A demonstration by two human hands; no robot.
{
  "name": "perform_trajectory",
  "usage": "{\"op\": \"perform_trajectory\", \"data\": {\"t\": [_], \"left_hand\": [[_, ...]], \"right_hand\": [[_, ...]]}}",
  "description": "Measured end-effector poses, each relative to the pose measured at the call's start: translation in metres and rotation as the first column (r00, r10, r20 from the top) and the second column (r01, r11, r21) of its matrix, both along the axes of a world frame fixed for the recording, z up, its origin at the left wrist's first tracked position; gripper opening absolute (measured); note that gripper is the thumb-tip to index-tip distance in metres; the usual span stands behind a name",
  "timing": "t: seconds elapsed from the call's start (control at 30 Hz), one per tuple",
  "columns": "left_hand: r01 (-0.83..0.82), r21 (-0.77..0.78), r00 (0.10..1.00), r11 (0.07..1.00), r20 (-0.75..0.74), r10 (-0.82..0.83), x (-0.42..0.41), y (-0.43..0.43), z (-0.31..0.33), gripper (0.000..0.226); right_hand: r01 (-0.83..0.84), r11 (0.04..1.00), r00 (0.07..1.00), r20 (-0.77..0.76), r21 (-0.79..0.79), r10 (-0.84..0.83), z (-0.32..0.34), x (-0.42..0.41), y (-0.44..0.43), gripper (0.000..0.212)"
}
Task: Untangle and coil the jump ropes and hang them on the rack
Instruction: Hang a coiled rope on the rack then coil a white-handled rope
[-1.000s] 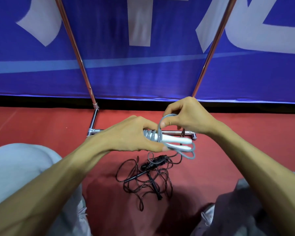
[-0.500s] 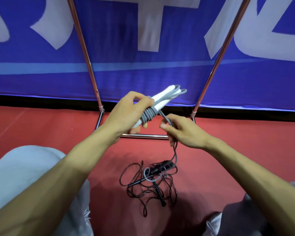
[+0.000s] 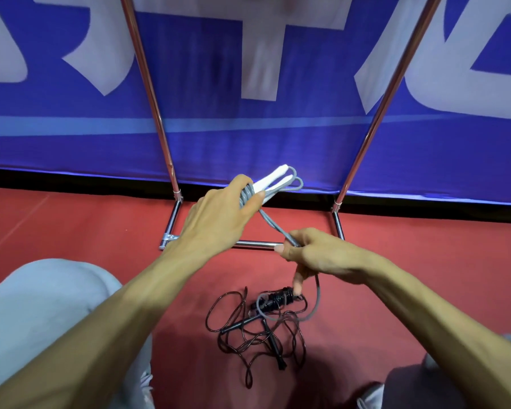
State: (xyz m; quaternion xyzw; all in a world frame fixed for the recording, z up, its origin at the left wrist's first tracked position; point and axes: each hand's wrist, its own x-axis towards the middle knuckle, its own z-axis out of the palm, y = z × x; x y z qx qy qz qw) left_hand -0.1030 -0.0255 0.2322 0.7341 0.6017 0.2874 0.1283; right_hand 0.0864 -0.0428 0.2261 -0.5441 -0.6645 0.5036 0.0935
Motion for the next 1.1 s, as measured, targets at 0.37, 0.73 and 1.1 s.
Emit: {"op": "perform_trajectory", "data": {"t": [0.37, 0.73, 1.1], "left_hand": [[0.201, -0.266, 0.932, 0.943, -0.244, -0.267, -0.007, 0.001, -0.004, 0.032], [0.274, -0.208, 0.869, 0.939, -0.364, -0.335, 0.002, -0.020, 0.009, 0.051], [0.298, -0.048, 0.944, 0.953, -0.134, -0.302, 0.019, -0.036, 0.016, 0.040]], "right_hand": [[-0.335, 0.684, 0.913, 0.404, 0.648, 0.063, 0.005, 0.004, -0.020, 0.019], [-0.364, 0.253, 0.931, 0.356, 0.896, 0.079, 0.035, 0.018, -0.010, 0.025], [-0.020, 0.796, 0.990, -0.100, 0.604, 0.100, 0.030, 0.035, 0.017, 0.008]]}}
